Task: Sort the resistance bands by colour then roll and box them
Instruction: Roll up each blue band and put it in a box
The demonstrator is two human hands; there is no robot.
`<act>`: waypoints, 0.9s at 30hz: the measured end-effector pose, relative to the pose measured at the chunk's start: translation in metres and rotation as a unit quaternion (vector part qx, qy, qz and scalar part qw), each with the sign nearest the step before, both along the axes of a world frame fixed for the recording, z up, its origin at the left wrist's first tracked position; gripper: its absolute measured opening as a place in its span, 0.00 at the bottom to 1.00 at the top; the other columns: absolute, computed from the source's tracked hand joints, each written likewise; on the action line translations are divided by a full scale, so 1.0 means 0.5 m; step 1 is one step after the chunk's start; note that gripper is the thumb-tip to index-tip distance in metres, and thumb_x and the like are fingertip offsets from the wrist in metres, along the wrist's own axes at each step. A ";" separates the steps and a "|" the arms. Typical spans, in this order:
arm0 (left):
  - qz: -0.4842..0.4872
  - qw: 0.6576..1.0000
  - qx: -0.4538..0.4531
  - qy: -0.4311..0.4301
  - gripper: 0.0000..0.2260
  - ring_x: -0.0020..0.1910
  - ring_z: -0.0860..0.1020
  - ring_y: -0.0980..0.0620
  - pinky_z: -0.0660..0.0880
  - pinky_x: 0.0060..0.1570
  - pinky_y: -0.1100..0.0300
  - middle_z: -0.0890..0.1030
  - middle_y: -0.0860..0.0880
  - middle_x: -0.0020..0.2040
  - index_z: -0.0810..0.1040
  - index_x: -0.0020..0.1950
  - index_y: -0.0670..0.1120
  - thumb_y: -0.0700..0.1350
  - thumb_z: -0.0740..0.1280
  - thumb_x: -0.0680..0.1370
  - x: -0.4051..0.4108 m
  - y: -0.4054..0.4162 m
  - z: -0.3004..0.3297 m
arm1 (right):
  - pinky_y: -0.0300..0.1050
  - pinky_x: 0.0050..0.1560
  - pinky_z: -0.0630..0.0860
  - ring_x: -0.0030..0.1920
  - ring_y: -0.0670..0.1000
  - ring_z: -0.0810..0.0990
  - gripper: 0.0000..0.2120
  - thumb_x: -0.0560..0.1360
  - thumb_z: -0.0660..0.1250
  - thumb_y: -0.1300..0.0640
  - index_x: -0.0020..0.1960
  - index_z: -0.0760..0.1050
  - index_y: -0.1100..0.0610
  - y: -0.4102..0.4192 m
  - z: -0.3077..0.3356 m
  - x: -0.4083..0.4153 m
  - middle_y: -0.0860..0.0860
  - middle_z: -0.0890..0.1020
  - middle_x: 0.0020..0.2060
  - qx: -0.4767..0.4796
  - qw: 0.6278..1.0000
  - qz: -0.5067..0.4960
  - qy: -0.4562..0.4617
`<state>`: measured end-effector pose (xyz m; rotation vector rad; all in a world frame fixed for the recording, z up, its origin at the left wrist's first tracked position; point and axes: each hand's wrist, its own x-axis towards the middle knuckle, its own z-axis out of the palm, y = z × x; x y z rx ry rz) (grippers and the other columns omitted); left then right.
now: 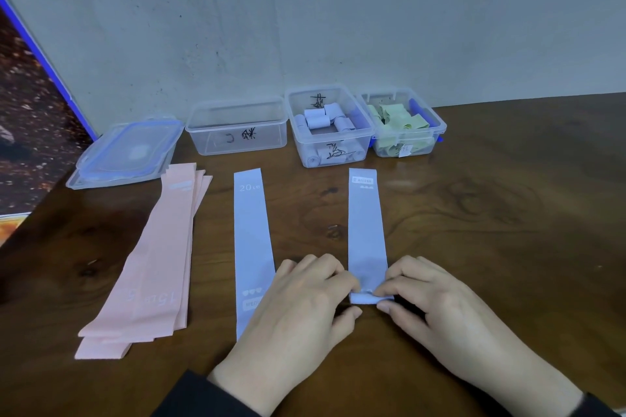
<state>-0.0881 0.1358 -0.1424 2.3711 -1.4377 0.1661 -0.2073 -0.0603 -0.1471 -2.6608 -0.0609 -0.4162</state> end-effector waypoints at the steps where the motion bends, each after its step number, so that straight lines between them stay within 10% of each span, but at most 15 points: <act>1: -0.002 1.000 0.004 0.001 0.10 0.47 0.70 0.58 0.71 0.49 0.58 0.71 0.61 0.49 0.76 0.52 0.58 0.58 0.57 0.79 0.000 0.000 0.000 | 0.39 0.44 0.77 0.48 0.41 0.75 0.09 0.80 0.64 0.45 0.53 0.82 0.45 0.000 0.000 -0.001 0.36 0.74 0.48 0.001 1.000 0.003 -0.002; 27: 0.014 1.000 -0.002 -0.004 0.12 0.49 0.70 0.59 0.71 0.51 0.59 0.72 0.61 0.51 0.75 0.58 0.59 0.58 0.57 0.78 0.002 -0.006 -0.007 | 0.45 0.44 0.77 0.45 0.41 0.73 0.12 0.80 0.63 0.44 0.55 0.84 0.45 -0.002 -0.010 0.005 0.37 0.74 0.48 -0.031 0.999 -0.017 -0.031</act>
